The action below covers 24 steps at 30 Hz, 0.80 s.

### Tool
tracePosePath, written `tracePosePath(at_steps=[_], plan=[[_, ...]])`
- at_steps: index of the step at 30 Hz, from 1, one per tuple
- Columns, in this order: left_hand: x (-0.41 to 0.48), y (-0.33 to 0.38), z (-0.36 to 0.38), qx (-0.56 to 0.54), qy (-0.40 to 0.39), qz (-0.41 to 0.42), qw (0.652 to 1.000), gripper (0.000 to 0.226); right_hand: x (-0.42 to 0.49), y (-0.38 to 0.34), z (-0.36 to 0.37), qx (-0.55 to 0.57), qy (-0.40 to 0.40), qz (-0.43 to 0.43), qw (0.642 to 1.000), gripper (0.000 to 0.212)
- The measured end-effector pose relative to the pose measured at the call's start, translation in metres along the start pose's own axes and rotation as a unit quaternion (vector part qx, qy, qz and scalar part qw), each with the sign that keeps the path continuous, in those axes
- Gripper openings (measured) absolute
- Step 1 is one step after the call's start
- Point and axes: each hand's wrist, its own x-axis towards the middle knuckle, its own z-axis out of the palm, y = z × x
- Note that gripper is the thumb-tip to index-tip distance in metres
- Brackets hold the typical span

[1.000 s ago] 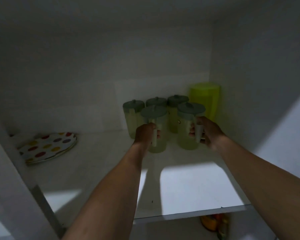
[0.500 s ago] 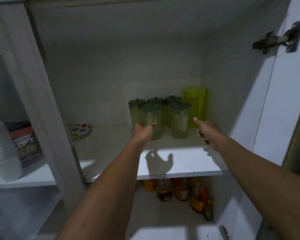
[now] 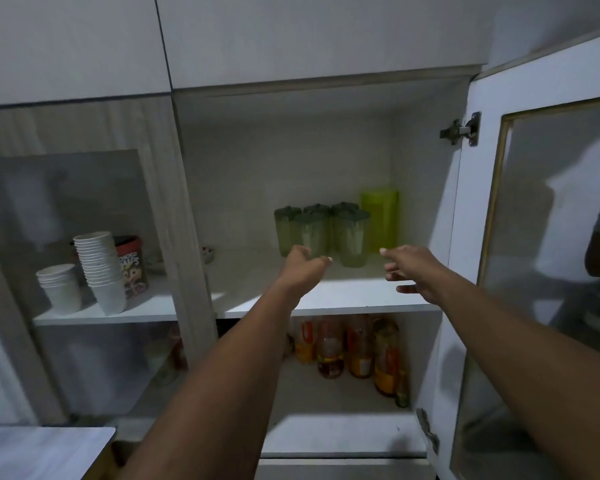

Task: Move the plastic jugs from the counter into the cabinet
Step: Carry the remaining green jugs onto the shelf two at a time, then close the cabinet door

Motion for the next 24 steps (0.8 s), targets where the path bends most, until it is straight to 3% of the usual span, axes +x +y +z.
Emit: tracePosePath(at_steps=[7,16,20,24], plan=[[-0.072,0.013,-0.014,0.019,-0.018,0.027,0.999,0.059,-0.092,-0.022,-0.018,-0.010,0.025,-0.040,0.999,0.029],[-0.199,0.012,0.004,0.036,-0.107,0.060,0.992,0.055,-0.245,-0.006,-0.051,-0.057,0.154,-0.062,0.984,0.024],[-0.250,0.032,0.021,0.045,-0.134,0.101,0.985,0.056,-0.310,-0.014,-0.085,-0.150,0.260,-0.136,0.944,0.010],[-0.293,0.063,0.057,0.051,-0.163,0.161,0.972,0.052,-0.357,-0.030,-0.131,-0.198,0.362,-0.192,0.890,0.012]])
